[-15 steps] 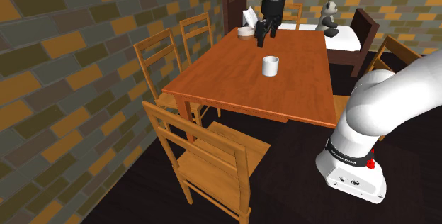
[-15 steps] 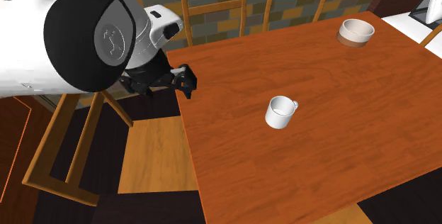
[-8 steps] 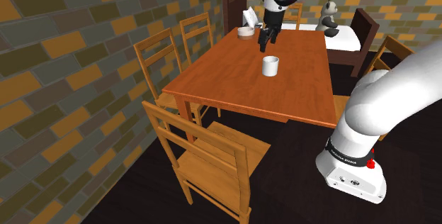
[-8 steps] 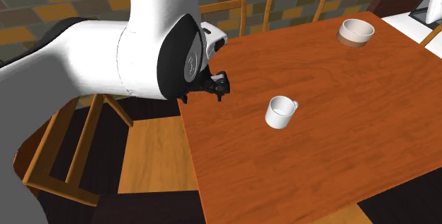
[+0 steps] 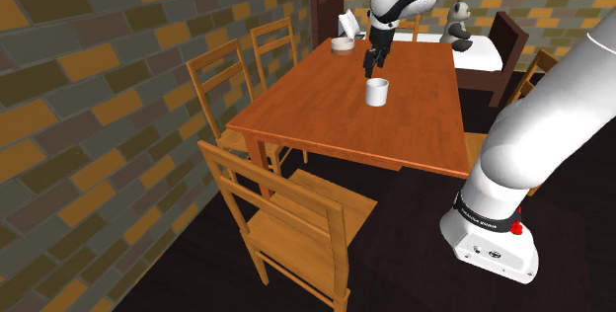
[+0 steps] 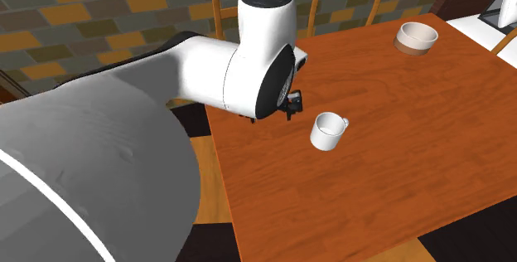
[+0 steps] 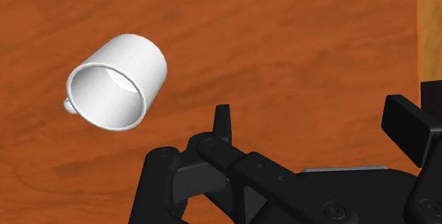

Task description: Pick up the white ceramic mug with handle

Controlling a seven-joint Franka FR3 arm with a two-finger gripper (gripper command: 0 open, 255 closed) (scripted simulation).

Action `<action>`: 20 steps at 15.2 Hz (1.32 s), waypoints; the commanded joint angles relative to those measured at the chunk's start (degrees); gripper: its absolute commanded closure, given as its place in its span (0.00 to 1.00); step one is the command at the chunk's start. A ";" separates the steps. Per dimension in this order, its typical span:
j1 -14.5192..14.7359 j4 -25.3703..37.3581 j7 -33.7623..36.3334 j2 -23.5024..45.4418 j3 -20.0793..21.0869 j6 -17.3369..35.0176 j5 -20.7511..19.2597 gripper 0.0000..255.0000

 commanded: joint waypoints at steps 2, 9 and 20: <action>0.28 2.53 -5.78 6.14 -3.49 3.23 3.10 0.00; -1.22 12.14 -21.45 22.93 -8.23 6.93 16.05 0.00; -9.60 25.34 -35.27 41.95 -4.97 7.92 29.69 0.00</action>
